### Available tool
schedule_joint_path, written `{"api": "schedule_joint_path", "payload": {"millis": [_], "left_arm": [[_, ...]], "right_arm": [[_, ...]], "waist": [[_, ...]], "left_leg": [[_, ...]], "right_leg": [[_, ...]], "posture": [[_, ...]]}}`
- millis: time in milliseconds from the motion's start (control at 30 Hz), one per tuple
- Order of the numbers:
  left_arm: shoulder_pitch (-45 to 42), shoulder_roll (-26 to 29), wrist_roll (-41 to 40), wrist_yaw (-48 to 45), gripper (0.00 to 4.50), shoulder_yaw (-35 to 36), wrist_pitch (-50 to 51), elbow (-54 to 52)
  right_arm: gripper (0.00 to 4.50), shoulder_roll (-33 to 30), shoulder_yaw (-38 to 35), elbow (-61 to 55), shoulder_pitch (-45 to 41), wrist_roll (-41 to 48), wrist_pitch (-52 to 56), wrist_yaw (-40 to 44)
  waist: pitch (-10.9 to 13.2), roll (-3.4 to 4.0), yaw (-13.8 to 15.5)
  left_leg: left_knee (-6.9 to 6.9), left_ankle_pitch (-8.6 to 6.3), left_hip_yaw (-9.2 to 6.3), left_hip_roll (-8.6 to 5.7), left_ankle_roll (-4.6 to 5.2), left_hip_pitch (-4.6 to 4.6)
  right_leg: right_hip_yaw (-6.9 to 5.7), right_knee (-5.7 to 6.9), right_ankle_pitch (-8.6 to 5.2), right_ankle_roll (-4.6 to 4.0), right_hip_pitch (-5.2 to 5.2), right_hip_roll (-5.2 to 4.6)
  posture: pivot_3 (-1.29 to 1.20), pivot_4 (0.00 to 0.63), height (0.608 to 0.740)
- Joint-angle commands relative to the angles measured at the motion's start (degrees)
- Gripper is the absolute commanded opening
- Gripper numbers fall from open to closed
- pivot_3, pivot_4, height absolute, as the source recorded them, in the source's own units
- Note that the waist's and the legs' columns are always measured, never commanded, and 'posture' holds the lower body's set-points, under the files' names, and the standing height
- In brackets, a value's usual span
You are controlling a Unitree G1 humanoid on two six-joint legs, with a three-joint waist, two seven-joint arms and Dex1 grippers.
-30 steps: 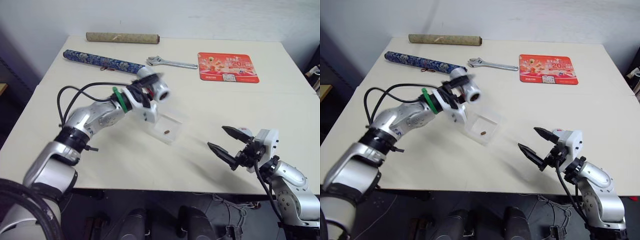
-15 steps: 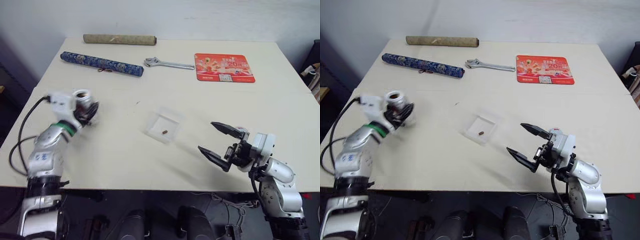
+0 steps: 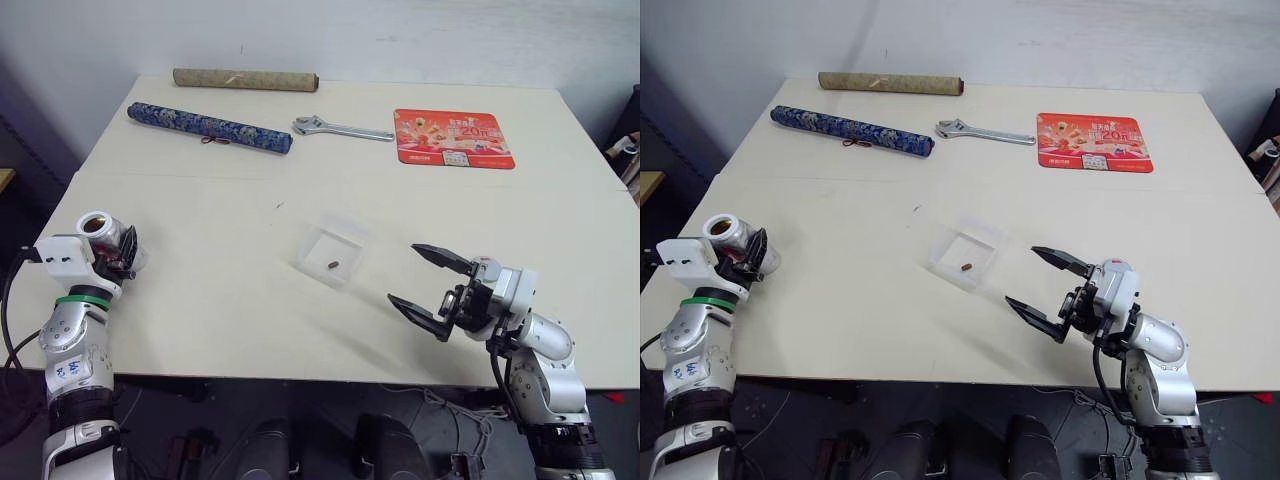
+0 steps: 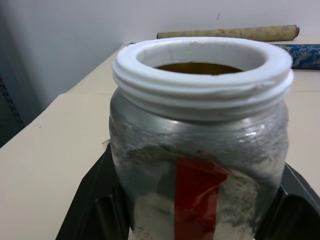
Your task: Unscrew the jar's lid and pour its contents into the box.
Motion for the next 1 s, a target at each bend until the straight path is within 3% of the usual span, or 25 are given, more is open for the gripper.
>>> {"api": "schedule_joint_path", "payload": {"millis": [33, 133, 500, 800, 1000], "left_arm": [[1.5, 0.1, -2.0, -1.9, 3.54, 0.7, 1.8, -2.9], [4.4, 0.9, -3.4, -2.6, 4.47, 1.5, 4.6, -7.9], [24.9, 6.4, -6.3, -10.9, 4.47, 8.4, 10.4, -19.5], [47.1, 14.5, -2.9, -30.3, 4.47, 10.9, 2.0, -35.9], [51.0, 15.2, -1.4, -33.6, 4.47, 13.9, -1.0, -34.4]], "right_arm": [[4.5, -1.1, -1.1, -1.2, 0.0, 1.1, 0.0, 0.1], [4.5, -2.4, -2.1, -2.7, 2.0, 2.1, 1.2, 0.2], [4.5, -9.2, -12.6, -6.5, 15.7, 5.3, 4.0, -0.5], [4.5, -20.6, -22.0, -3.0, 22.4, 7.4, 3.3, 12.9], [4.5, -23.2, -23.2, 3.3, 21.0, 4.9, -0.2, 17.6]], "waist": [[0.0, 0.0, -0.3], [0.0, -0.01, -0.6], [0.0, -0.01, -0.6], [0.0, 0.03, -0.2], [0.0, 0.04, -0.2]], "left_leg": [[0.0, -0.01, 0.01, 0.0, 0.01, -0.01], [-0.02, -0.08, 0.01, 0.03, 0.01, -0.02], [-0.07, -0.49, 0.12, 0.2, -0.32, 0.02], [-0.14, -0.79, 0.39, 0.27, -0.23, 0.05], [-0.37, -0.85, 0.52, 0.49, -0.26, 0.07]], "right_leg": [[0.0, -0.01, 0.0, 0.0, -0.02, 0.0], [0.0, -0.01, 0.0, 0.0, -0.03, -0.02], [0.25, -0.55, 0.0, 0.0, 0.0, -0.14], [0.93, -0.99, 0.01, 0.01, -0.06, -0.16], [1.01, -1.34, 0.01, -0.02, -0.09, 0.01]], "posture": [[0.0, 0.15, 0.74], [0.0, 0.15, 0.74], [0.0, 0.15, 0.74], [0.0, 0.15, 0.74], [0.0, 0.15, 0.74]]}}
